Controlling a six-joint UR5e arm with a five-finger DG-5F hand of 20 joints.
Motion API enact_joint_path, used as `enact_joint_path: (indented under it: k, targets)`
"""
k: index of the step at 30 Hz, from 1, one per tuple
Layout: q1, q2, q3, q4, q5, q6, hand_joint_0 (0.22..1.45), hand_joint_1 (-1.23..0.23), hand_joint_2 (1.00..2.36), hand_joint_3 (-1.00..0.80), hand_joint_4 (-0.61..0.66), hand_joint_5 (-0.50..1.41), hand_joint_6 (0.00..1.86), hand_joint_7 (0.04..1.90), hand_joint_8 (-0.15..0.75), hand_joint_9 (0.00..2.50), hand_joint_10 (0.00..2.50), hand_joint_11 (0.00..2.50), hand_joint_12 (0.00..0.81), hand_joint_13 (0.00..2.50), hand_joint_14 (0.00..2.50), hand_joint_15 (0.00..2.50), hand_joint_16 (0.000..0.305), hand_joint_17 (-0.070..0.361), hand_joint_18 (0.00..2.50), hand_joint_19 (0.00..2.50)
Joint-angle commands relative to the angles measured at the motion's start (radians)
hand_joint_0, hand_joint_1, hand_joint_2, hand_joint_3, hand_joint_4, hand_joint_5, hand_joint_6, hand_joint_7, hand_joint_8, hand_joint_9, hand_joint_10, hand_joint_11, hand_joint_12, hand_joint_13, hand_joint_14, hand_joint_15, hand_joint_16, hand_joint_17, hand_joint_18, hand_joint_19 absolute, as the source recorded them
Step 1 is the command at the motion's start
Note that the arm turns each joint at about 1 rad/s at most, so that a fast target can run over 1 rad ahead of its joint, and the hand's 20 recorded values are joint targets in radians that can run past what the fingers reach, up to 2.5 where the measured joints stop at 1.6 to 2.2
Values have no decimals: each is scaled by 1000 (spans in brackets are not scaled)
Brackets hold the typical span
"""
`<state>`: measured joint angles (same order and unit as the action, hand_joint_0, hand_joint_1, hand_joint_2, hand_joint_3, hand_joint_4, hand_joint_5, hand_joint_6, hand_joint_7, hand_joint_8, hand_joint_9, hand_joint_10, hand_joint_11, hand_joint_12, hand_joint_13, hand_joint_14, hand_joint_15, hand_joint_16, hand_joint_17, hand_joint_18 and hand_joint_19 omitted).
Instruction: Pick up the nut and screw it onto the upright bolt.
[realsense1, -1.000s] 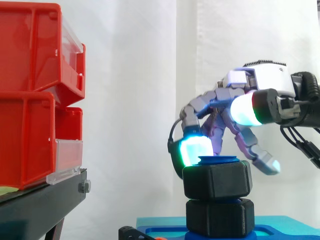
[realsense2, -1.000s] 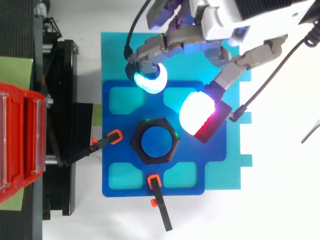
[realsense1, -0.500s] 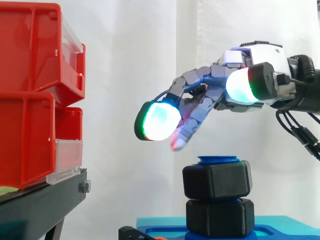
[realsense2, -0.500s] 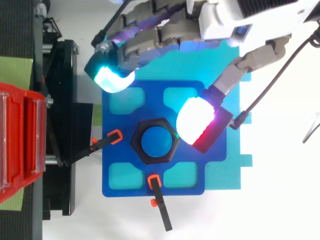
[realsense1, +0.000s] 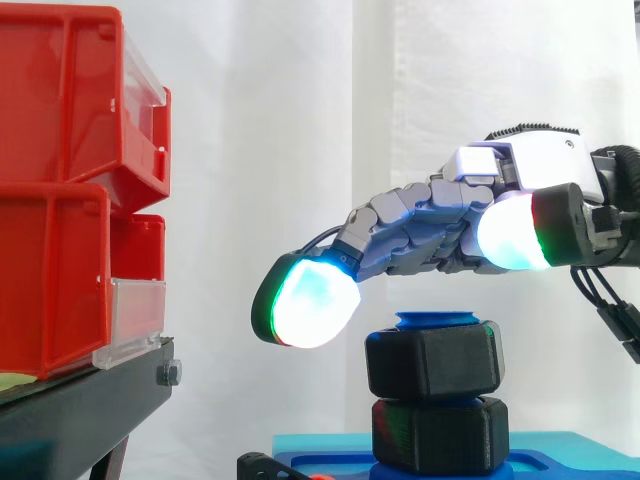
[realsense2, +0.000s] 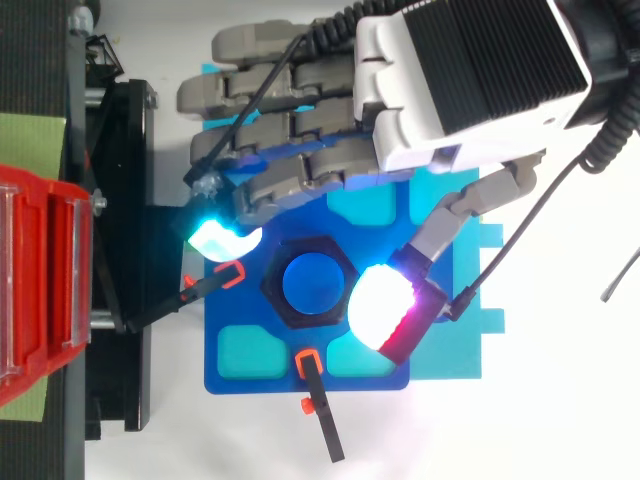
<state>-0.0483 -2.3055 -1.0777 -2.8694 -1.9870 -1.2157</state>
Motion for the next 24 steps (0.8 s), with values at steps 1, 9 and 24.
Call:
enact_joint_path:
  k: [1, 9, 24]
  targets:
    - [5, 0, -1, -8, 1, 5, 397, -313, 1000, -500, 109, -214, 500, 510, 204, 242, 0, 0, 365, 36, 0, 0, 47, 106, 0, 0]
    - [15, 0, -1, -16, 2, 5, 405, -287, 1000, -500, 170, -157, 501, 631, 238, 378, 0, 0, 372, 151, 0, 0, 46, 105, 0, 0]
    - [4, 0, -2, -39, -3, 5, 442, -219, 1000, -500, 149, -48, 505, 1008, 268, 711, 0, 0, 355, 382, 0, 0, 38, 85, 0, 0]
